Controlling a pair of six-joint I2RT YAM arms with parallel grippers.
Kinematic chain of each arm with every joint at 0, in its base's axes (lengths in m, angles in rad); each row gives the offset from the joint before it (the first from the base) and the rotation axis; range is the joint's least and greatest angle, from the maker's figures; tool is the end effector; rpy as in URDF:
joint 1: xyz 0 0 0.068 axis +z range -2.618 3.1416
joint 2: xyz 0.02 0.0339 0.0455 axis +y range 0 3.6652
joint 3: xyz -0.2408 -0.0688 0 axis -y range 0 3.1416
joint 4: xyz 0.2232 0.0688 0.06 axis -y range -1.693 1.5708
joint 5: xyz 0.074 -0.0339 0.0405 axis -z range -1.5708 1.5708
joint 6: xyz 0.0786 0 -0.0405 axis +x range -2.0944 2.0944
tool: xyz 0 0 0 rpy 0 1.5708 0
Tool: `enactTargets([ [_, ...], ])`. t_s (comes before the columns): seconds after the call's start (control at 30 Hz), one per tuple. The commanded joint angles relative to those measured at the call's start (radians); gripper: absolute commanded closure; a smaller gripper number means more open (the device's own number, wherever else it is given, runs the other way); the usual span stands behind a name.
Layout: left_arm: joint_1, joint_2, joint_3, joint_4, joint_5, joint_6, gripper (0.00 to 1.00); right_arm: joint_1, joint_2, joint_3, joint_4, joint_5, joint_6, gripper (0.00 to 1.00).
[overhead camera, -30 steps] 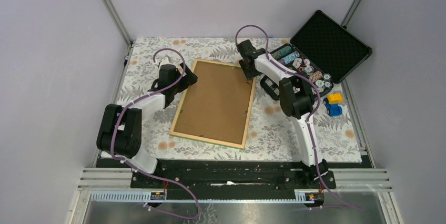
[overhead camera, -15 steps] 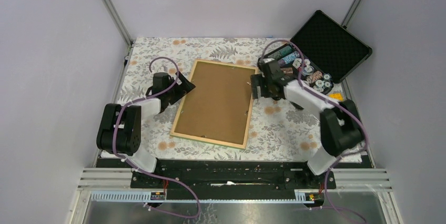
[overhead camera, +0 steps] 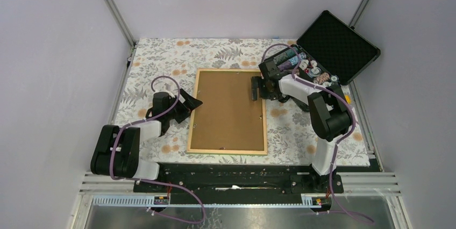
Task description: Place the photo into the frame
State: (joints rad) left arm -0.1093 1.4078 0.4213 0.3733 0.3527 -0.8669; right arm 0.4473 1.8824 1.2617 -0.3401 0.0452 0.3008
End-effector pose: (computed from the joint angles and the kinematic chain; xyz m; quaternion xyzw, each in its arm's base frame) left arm 0.2703 -0.0570 0.1130 -0.2480 0.8417 -0.3502 0.3276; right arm 0.3601 0.1688 0.1367 -0.0630 0.9515 0.0896 0.2873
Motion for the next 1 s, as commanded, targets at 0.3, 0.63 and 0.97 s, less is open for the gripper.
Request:
enactTargets([
  [0.3,-0.003,-0.112,-0.1,0.025,0.011,-0.036,0.01,-0.016,0.134,0.082,0.033,-0.175,0.013,0.31],
  [0.63,-0.003,-0.271,-0.2,0.005,0.012,-0.052,0.01,0.064,0.086,0.091,0.0,-0.234,0.033,0.29],
  [0.97,-0.003,-0.197,-0.153,-0.01,-0.031,-0.031,0.01,-0.005,0.107,0.267,-0.167,0.046,0.151,0.13],
])
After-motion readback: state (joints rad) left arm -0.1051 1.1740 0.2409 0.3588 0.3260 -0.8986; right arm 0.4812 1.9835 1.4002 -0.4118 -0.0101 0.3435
